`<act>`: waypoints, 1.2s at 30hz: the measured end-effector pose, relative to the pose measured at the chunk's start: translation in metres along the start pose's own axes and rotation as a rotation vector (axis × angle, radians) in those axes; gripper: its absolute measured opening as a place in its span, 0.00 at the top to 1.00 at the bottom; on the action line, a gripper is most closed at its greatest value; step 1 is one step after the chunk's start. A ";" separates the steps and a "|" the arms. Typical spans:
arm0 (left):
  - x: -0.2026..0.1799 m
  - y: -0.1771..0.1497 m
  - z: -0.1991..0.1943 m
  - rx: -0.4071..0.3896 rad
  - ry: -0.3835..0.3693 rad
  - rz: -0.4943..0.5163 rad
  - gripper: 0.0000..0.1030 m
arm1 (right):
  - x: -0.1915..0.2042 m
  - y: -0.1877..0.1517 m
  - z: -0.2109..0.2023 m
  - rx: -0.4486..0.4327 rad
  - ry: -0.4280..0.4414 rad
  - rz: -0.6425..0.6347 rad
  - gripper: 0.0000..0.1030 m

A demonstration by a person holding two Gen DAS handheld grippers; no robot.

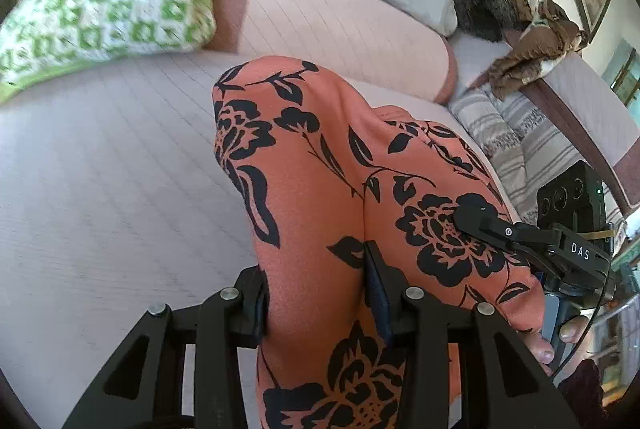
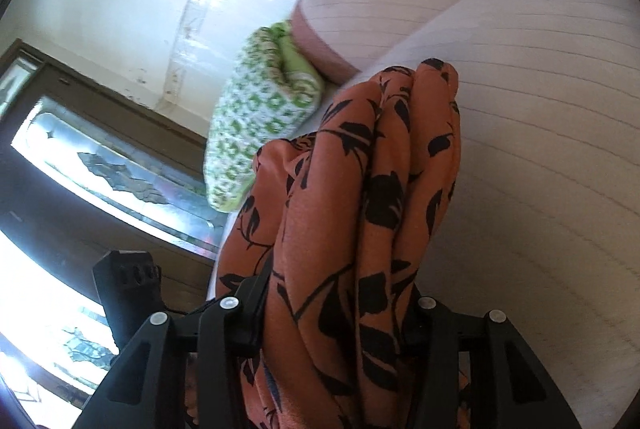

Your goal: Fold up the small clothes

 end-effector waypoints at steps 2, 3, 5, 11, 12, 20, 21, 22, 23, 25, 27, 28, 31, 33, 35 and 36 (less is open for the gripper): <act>0.006 0.001 -0.011 -0.021 0.022 -0.001 0.59 | 0.012 -0.003 0.008 0.000 0.027 -0.005 0.53; 0.011 0.002 -0.017 -0.035 0.035 -0.003 0.59 | 0.017 -0.004 0.012 0.001 0.035 -0.009 0.53; 0.019 0.001 -0.024 -0.049 0.049 -0.008 0.59 | 0.028 -0.008 0.021 0.002 0.049 -0.018 0.53; 0.036 -0.006 -0.031 -0.048 0.107 -0.003 0.59 | 0.039 -0.016 0.046 0.034 0.057 -0.014 0.53; 0.039 -0.007 -0.031 -0.046 0.116 -0.002 0.59 | 0.041 -0.017 0.051 0.040 0.055 -0.016 0.53; 0.045 -0.013 -0.026 -0.023 0.145 0.007 0.59 | 0.043 -0.020 0.074 0.074 0.032 0.004 0.53; 0.044 -0.015 -0.025 -0.019 0.153 0.013 0.59 | 0.042 -0.020 0.076 0.078 0.029 0.009 0.53; 0.043 -0.016 -0.024 -0.015 0.156 0.017 0.59 | 0.040 -0.021 0.076 0.083 0.027 0.012 0.53; 0.043 -0.017 -0.023 -0.006 0.164 0.013 0.59 | 0.039 -0.022 0.077 0.087 0.022 0.015 0.53; 0.044 -0.018 -0.020 0.005 0.167 0.011 0.59 | 0.037 -0.024 0.076 0.094 0.014 0.019 0.53; 0.044 -0.019 -0.019 0.012 0.171 0.009 0.59 | 0.035 -0.024 0.078 0.098 0.006 0.021 0.53; 0.044 -0.019 -0.019 0.013 0.173 0.008 0.59 | 0.034 -0.024 0.079 0.100 0.004 0.023 0.53; 0.044 -0.018 -0.019 -0.022 0.168 0.012 0.59 | 0.030 -0.025 0.083 0.109 -0.006 0.034 0.53; 0.045 -0.019 -0.015 -0.002 0.179 0.008 0.59 | 0.025 -0.027 0.086 0.120 -0.020 0.045 0.54; 0.047 -0.021 -0.011 0.022 0.185 0.003 0.59 | 0.020 -0.029 0.093 0.140 -0.046 0.054 0.54; 0.049 -0.022 -0.008 0.037 0.189 0.000 0.59 | 0.018 -0.031 0.094 0.150 -0.059 0.054 0.54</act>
Point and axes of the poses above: each gripper's, at about its wrist camera, not at the fingertips, and z roughly the way its jaws point, x to its left, y to its top, the point moved 2 cm from there along z, roughly the way its jaws point, and after that the axes turned 3 degrees about y, right-handed, at the moved point
